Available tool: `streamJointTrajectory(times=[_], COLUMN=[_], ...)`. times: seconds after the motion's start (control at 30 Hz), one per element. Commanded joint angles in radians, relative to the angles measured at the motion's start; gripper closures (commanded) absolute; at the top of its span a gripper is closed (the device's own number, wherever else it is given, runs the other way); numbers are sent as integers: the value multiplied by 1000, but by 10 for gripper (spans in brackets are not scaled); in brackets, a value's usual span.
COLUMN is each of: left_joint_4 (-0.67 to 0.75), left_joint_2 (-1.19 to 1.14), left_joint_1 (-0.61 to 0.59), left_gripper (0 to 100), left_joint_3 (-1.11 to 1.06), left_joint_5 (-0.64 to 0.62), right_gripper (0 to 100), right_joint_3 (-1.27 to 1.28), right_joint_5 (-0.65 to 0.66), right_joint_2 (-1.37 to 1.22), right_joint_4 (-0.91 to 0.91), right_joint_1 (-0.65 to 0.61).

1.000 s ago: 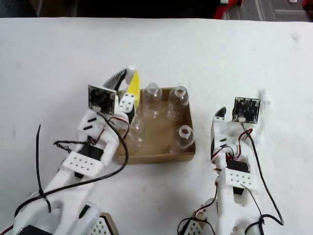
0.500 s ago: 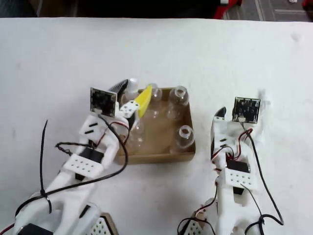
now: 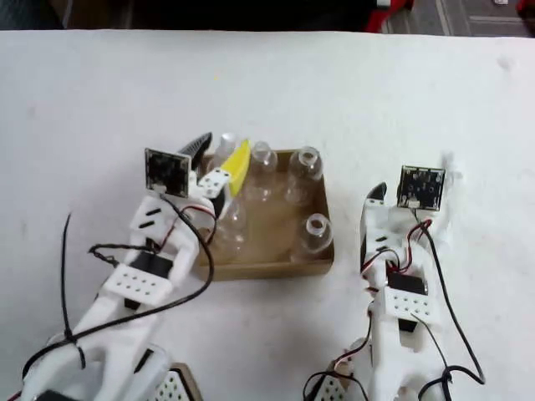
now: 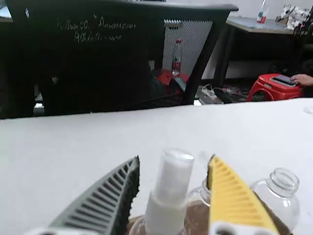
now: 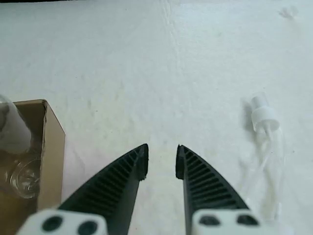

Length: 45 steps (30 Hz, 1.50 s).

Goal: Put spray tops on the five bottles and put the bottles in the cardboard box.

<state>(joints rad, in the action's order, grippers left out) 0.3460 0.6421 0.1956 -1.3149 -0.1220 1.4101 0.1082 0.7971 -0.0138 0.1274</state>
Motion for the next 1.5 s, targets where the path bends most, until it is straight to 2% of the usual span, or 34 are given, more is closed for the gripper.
streamJointTrajectory(times=[0.0,0.3,0.37,0.47,0.7,0.87,0.93,1.1,1.23,1.33,1.47], left_joint_4=[-153,-942,-1089,-1280,-1676,-1919,-1961,-1953,-1844,-1723,-1634], left_joint_2=[179,572,607,607,601,599,599,599,599,598,598], left_joint_1=[-27,-99,-133,-199,-372,-394,-395,-430,-558,-618,-624], left_gripper=[793,790,792,793,789,793,793,793,792,788,788], left_joint_3=[61,374,450,522,526,509,459,308,212,115,26], left_joint_5=[-8,-2,66,239,620,1158,1287,1428,1590,1620,1617], right_gripper=[918,918,918,918,918,918,918,918,918,918,918], right_joint_3=[-25,-25,-25,-25,-25,-25,-25,-25,-25,-25,-25], right_joint_5=[11,11,11,11,12,12,12,12,12,12,12], right_joint_2=[-1,-1,-1,-1,-1,-1,-1,-1,-1,-1,-1], right_joint_4=[22,22,22,22,22,22,21,19,19,21,21], right_joint_1=[5,5,5,5,5,5,5,5,5,4,4])
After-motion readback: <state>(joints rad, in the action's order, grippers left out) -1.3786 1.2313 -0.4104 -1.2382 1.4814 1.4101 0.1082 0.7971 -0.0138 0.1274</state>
